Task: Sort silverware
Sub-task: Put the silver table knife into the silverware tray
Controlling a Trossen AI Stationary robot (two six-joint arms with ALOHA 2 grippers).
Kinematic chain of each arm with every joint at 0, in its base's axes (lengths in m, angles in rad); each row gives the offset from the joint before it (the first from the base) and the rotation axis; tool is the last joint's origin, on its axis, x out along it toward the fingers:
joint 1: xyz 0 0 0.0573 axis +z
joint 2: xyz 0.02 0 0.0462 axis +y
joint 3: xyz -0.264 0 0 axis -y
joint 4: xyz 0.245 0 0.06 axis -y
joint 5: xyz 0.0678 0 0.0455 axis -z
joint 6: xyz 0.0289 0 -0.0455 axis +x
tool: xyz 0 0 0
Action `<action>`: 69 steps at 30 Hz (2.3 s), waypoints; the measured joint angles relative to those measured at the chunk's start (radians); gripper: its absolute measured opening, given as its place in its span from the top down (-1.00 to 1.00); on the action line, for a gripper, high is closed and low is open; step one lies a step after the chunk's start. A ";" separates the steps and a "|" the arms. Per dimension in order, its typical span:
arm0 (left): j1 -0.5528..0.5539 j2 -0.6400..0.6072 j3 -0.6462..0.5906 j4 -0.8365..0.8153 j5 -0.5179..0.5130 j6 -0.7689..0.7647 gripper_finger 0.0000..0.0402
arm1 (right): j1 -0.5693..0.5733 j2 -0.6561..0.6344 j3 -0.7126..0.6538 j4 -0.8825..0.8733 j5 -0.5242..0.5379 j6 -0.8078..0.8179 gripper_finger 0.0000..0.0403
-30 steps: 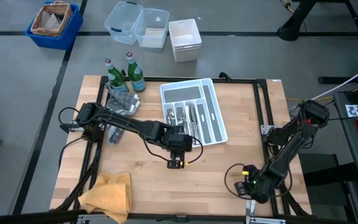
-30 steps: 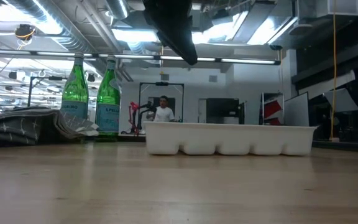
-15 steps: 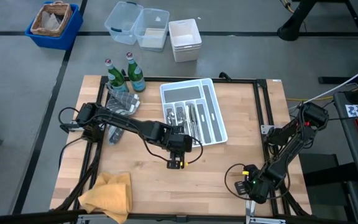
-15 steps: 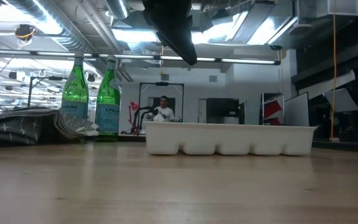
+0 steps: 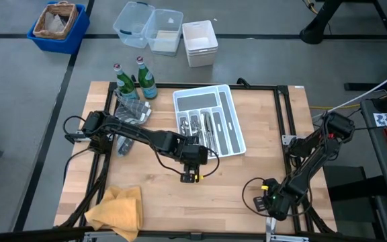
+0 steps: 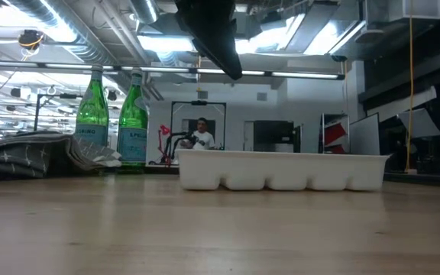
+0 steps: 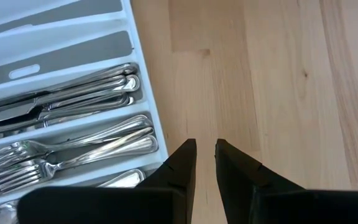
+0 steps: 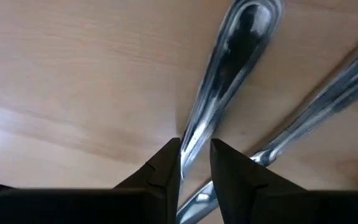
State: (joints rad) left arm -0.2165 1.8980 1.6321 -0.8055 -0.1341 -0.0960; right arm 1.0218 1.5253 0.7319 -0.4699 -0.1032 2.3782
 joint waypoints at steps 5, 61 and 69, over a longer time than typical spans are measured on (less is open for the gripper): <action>0.000 0.000 0.000 0.000 0.000 0.000 0.76 | 0.000 0.039 0.002 0.045 -0.023 -0.028 0.55; -0.008 0.001 0.000 -0.077 0.000 -0.010 0.76 | -0.231 0.061 0.020 0.032 0.304 -0.496 0.88; -0.058 0.001 0.000 -0.077 0.000 -0.023 0.76 | -0.231 0.061 0.020 0.025 0.294 -0.501 0.59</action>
State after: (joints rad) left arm -0.2745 1.8988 1.6321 -0.8825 -0.1337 -0.1189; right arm 0.7906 1.5864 0.7521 -0.4450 0.1913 1.8776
